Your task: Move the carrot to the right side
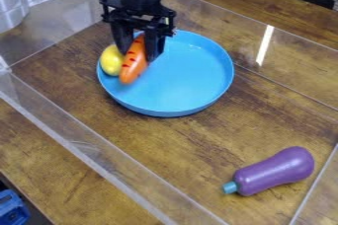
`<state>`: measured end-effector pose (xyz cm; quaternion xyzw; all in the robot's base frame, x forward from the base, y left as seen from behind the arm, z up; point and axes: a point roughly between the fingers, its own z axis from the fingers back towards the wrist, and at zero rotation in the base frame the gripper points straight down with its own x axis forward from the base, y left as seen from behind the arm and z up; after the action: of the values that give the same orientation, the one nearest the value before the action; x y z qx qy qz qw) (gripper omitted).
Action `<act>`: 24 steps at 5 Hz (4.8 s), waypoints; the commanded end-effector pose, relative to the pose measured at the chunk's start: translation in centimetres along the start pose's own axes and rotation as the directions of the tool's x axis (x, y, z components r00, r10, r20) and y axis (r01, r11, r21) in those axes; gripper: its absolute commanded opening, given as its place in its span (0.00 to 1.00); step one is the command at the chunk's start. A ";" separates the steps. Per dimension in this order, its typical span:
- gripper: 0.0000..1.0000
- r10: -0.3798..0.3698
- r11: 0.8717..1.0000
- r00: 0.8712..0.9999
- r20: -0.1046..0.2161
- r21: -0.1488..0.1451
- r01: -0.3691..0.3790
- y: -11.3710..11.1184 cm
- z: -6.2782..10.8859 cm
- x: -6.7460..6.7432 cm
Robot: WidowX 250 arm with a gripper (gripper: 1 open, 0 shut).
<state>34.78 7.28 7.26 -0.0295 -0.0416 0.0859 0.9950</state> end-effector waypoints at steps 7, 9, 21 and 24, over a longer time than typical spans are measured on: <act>0.00 -0.110 0.993 0.990 0.084 0.048 0.106 -2.4 5.0 0.9; 0.00 -0.131 0.990 0.989 0.075 0.054 0.127 -3.1 5.3 0.7; 0.00 -0.213 0.976 0.977 0.021 0.059 0.211 -8.7 6.7 -0.5; 0.00 -0.213 0.976 0.977 0.002 0.056 0.212 -9.7 6.8 -0.7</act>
<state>34.62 -1.56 11.57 0.0045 0.0029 -0.0112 0.9999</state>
